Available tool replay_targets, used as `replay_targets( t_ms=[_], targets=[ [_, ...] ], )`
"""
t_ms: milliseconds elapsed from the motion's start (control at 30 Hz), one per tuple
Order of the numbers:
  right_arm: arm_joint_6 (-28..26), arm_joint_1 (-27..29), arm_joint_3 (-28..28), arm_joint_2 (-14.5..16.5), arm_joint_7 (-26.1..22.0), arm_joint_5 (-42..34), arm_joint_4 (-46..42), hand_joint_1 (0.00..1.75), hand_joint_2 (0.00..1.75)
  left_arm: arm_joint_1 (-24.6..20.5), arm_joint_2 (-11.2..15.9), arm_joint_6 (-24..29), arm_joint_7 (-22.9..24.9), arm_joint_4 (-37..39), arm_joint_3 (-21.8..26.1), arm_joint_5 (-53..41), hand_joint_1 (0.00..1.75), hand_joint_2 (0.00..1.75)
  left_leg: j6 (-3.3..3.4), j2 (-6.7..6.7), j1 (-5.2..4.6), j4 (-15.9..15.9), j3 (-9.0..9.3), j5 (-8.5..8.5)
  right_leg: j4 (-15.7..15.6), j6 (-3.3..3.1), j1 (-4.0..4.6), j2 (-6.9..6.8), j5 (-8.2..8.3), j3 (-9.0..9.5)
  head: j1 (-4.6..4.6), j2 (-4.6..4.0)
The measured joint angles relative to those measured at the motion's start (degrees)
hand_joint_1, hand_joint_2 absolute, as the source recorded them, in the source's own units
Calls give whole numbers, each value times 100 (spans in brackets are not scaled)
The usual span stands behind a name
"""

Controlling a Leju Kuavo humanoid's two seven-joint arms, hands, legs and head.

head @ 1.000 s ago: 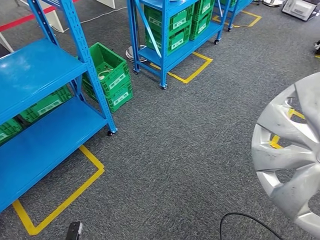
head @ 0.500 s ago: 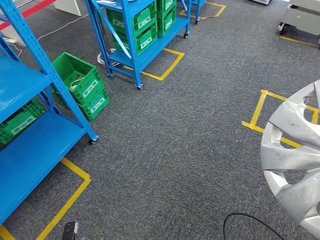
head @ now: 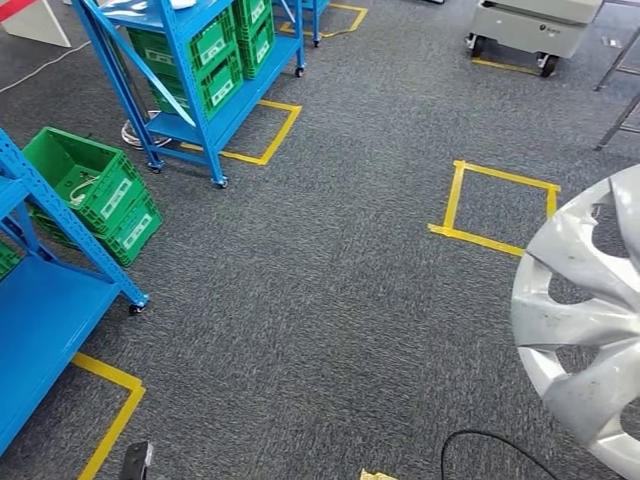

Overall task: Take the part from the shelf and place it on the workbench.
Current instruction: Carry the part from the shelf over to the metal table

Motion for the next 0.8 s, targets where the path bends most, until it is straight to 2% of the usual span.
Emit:
replay_targets(
  t_ms=[67,100,133,167,200,267,300,333,367,433,500,567,600,633,667,700,733,800],
  targets=[
    [-2,-25,0,0,2,-7,33,175,175,17,11,52,58,1,-3,5,0,175,40,151,-10,-4,8,-6,663,43,5,-364,-350,-300,29,0],
    [-2,-35,2,0,2,-10,49,175,175,28,19,79,99,1,-4,5,0,175,47,229,-17,-3,11,-12,1028,63,-1,-443,-508,-468,32,0],
    [-3,-38,1,0,2,-12,63,175,175,33,22,109,147,2,-5,6,0,175,46,305,-20,-1,15,-18,1262,75,-5,-476,-581,-570,33,0],
    [-6,-37,-2,0,3,-13,76,175,175,34,24,139,199,2,-7,6,0,175,39,379,-20,0,22,-27,1307,83,-7,-495,-555,-576,35,0],
    [-9,-37,-4,-1,4,-13,84,175,175,31,23,163,244,2,-8,5,0,175,24,449,-19,1,37,-39,1122,86,-8,-521,-431,-461,35,0],
    [-16,-43,-6,-2,5,-13,91,175,175,26,23,205,327,2,-11,5,0,175,-26,577,-27,5,87,-80,372,84,9,-715,-125,-21,39,0],
    [-20,-52,-5,-2,7,-13,92,175,175,24,26,210,355,2,-13,8,0,175,-58,635,-44,13,111,-107,61,55,20,-806,-34,159,35,0],
    [-26,-64,-5,-2,8,-12,93,175,175,23,31,206,374,2,-13,15,0,175,-86,687,-63,19,128,-127,-118,16,33,-868,-2,259,34,0],
    [-37,-75,-5,-2,10,-11,94,175,175,20,35,193,387,2,-13,21,0,175,-111,737,-79,18,139,-138,-163,-30,49,-865,-20,275,30,0],
    [-63,-81,-7,-2,13,-10,94,175,175,5,35,162,399,1,-13,31,0,175,-163,812,-75,12,156,-158,-168,-127,48,-729,-4,249,28,0],
    [-97,-93,-8,-2,11,-4,92,175,175,-4,30,146,394,1,-14,40,0,175,-216,655,-55,178,94,-305,-188,-203,34,-610,14,242,21,0],
    [-199,-125,31,-1,-13,27,90,175,175,5,23,143,364,2,-16,72,0,175,-234,384,-48,791,-199,-645,-200,-256,24,-490,26,238,3,0],
    [-283,-138,80,-1,-34,48,90,175,175,15,23,144,349,2,-17,92,0,175,-230,313,-49,1183,-403,-809,-201,-272,27,-421,29,233,-2,0],
    [-372,-144,141,0,-58,68,91,175,175,25,27,145,335,2,-17,108,0,175,-224,277,-50,1492,-575,-898,-200,-280,31,-344,30,230,-5,0],
    [-451,-144,204,0,-80,83,91,175,175,31,32,147,327,2,-17,115,0,175,-213,259,-51,1630,-672,-875,-200,-283,34,-262,31,230,-4,0],
    [-507,-142,259,-1,-100,92,92,175,175,34,35,146,322,2,-17,118,0,175,-198,241,-53,1549,-665,-738,-200,-281,34,-180,34,233,-3,0],
    [-538,-140,299,-1,-118,98,92,175,175,33,37,141,317,2,-17,119,0,175,-179,203,-52,1281,-560,-525,-199,-275,32,-99,38,238,-4,0],
    [-559,-138,350,-1,-149,95,90,175,175,34,36,123,304,3,-17,120,0,175,-139,-42,-39,567,-246,-141,-186,-247,33,44,47,233,-4,0]
  ],
)
